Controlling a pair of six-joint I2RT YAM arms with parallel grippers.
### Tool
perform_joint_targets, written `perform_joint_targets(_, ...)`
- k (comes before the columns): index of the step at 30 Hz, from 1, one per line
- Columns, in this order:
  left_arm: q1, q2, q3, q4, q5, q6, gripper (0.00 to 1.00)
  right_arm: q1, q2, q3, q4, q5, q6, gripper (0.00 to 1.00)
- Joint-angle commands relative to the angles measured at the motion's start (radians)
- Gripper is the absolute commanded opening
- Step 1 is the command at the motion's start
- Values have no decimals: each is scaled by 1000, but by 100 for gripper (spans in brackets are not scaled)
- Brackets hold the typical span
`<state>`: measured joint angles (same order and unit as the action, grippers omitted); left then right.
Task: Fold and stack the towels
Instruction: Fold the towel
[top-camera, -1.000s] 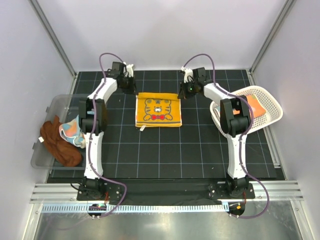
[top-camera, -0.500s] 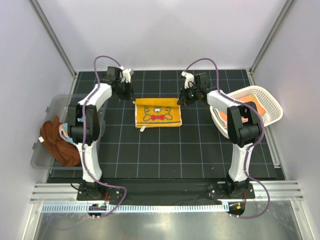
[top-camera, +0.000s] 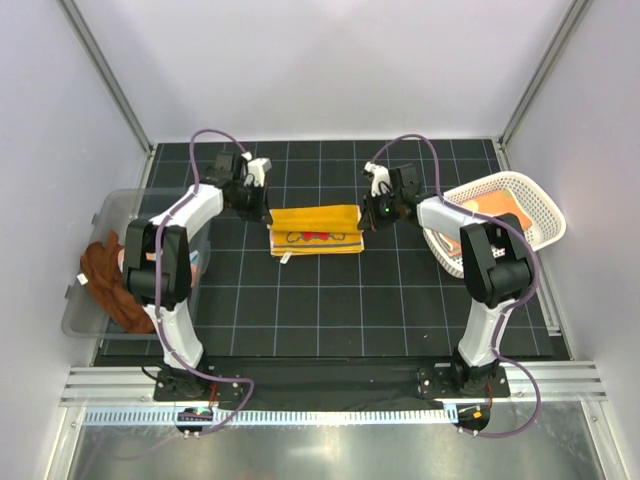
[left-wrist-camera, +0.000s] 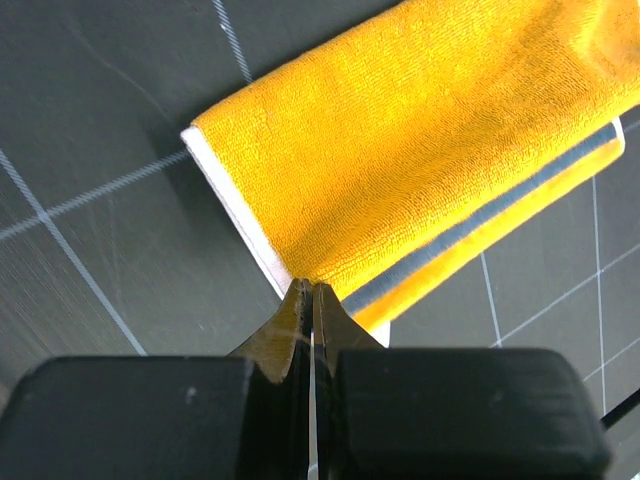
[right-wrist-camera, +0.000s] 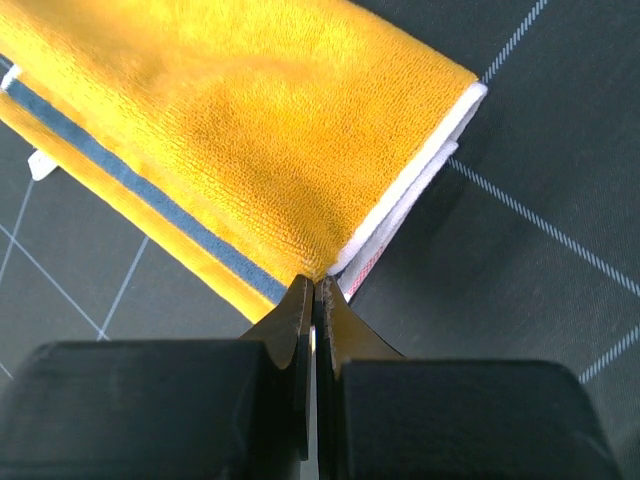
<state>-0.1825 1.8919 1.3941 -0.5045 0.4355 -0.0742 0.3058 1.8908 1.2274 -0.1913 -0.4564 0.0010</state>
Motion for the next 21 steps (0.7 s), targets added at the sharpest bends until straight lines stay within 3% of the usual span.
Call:
perform_joint_targets(1,-11,-79,-36,26,-21,10,0,-4,-84,-29,52,25,27,1)
perform_joint_targets(17,-66,-97,-138,14,-113,-16,1,-2,-101,-128,102,5,71,4)
perform_joint_targets(20,-71,-99,-144,11,-129,-19,8,-1,-104,-124,95,8,71,10)
perform_joint_targets(21,-72,-102,-142,4,-142,-18,18,-2,-105,-121,90,9,73,13)
